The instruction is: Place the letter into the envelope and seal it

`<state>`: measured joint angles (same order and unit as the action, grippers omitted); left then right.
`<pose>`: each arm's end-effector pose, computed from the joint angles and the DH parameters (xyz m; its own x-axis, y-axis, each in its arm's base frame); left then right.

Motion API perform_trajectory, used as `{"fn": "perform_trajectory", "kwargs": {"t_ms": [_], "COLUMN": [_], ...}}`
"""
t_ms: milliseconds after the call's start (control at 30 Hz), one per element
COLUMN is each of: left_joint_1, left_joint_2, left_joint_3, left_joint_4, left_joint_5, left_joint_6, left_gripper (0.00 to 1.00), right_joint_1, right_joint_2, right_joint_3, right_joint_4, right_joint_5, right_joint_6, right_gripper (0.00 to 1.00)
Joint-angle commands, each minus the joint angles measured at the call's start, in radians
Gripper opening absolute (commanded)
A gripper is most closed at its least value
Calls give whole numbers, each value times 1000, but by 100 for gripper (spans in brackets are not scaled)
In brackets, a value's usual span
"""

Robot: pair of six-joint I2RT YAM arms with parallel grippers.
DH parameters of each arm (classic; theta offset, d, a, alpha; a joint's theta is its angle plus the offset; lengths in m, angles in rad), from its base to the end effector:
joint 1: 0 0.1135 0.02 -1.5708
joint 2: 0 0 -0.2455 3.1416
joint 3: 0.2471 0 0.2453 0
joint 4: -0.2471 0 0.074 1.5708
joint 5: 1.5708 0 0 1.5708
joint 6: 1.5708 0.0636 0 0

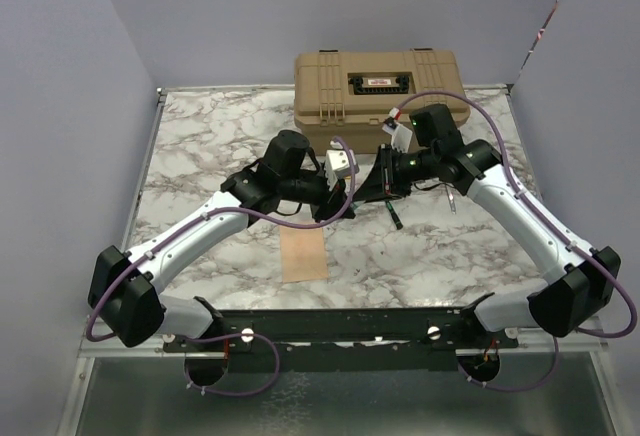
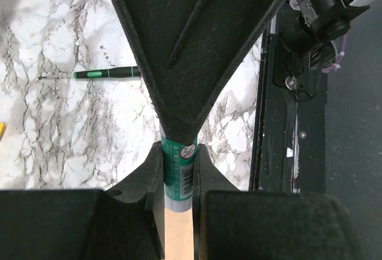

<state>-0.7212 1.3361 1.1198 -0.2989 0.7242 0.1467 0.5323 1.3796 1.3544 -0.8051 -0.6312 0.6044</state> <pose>0.2080 -0.2389 0.2999 -0.2305 0.3484 -0.9086 0.9717 0.1323 -0.1957 0.2370 0.1832 0.3160 -0.9511 -0.0278 -0.3076 -0.2580 0.6190 0.7418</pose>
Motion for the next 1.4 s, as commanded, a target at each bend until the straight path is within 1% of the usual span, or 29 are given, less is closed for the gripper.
{"fn": "perform_trajectory", "kwargs": {"t_ms": [0, 200, 433, 533, 633, 700, 733, 800, 867, 967, 1067, 1133, 1233, 1300, 1367], "left_joint_1": [-25, -27, -29, -29, -28, -28, -27, -26, -26, -27, -26, -27, -26, -26, -26], "left_joint_2": [-57, -65, -76, -107, -164, -204, -223, -254, -277, -305, -333, -348, -349, -340, -323], "left_joint_3": [90, 90, 74, 9, -101, -174, -210, -281, -334, -398, -451, -472, -459, -437, -414], "left_joint_4": [514, 554, 556, 556, 539, 504, 486, 456, 449, 465, 546, 607, 644, 651, 658], "left_joint_5": [35, 43, 45, 20, -44, -90, -114, -146, -167, -174, -144, -131, -112, -92, -60], "left_joint_6": [28, 57, 79, 52, 8, -16, -38, -85, -138, -253, -362, -419, -461, -482, -502], "left_gripper": [0, 0, 0, 0, 0, 0, 0, 0, 0, 0, 0, 0, 0, 0, 0], "right_joint_1": [113, 183, 201, 199, 189, 181, 175, 164, 154, 148, 147, 147, 147, 147, 147], "right_joint_2": [31, 44, 53, 54, 55, 45, 40, 26, 10, -37, -125, -190, -262, -293, -309], "right_joint_3": [-80, -147, -186, -153, -93, -56, -38, -4, 31, 68, 11, -69, -172, -225, -240], "right_joint_4": [-6, 37, 39, 27, 1, -4, -8, -12, -18, -3, 111, 216, 351, 415, 442], "right_joint_5": [-139, -165, -197, -167, -112, -74, -49, -4, 44, 136, 204, 213, 219, 221, 235], "right_joint_6": [100, 146, 171, 173, 164, 159, 159, 157, 157, 166, 236, 315, 425, 448, 416], "right_gripper": [1, 1, 1, 1, 1, 9, 15, 32, 44, 62, 77, 83, 86, 87, 87]}}
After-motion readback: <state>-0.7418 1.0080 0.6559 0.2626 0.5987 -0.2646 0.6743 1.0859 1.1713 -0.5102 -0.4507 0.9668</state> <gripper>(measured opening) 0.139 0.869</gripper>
